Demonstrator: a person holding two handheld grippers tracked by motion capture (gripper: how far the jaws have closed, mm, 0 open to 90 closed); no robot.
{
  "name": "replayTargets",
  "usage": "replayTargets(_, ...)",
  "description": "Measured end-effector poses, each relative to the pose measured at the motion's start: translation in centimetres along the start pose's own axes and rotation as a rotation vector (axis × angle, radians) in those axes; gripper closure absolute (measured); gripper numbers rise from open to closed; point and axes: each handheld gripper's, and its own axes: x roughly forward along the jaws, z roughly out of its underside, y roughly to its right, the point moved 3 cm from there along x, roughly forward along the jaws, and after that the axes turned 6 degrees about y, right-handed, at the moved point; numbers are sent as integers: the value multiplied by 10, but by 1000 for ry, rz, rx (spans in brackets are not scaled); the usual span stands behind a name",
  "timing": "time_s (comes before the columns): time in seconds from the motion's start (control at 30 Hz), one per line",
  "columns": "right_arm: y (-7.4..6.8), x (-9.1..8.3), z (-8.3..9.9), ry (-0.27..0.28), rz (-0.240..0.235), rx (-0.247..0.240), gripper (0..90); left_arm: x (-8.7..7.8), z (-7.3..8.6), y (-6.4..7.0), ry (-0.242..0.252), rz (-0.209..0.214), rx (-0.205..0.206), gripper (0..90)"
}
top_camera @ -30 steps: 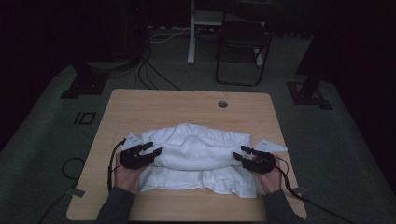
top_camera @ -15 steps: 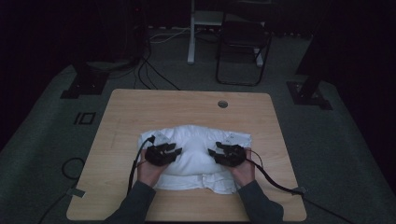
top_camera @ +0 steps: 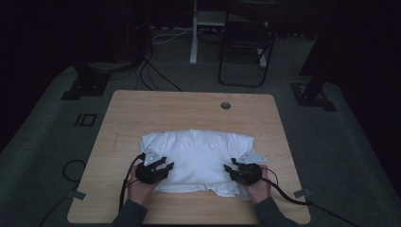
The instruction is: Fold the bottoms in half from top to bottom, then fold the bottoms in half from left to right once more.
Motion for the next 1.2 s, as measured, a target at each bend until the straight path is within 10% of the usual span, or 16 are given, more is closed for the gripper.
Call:
replayTargets(0.2, 3, 5, 12, -53, -8, 21, 564, 14, 26, -9, -81, -37, -6, 570)
replayTargets(0.4, -1, 15, 16, -89, -13, 2, 561, 6, 21, -13, -37, -63, -20, 475)
replayTargets(0.5, 1, 16, 17, -83, -23, 16, 559, -3, 14, -26, 22, -124, -59, 357)
replayTargets(0.7, 0, 16, 17, -85, -26, 14, 550, 7, 30, -52, -68, -221, -182, 159)
replayTargets(1.2, -1, 16, 17, -83, -34, 8, 521, 17, 38, -54, -122, -238, -230, 23)
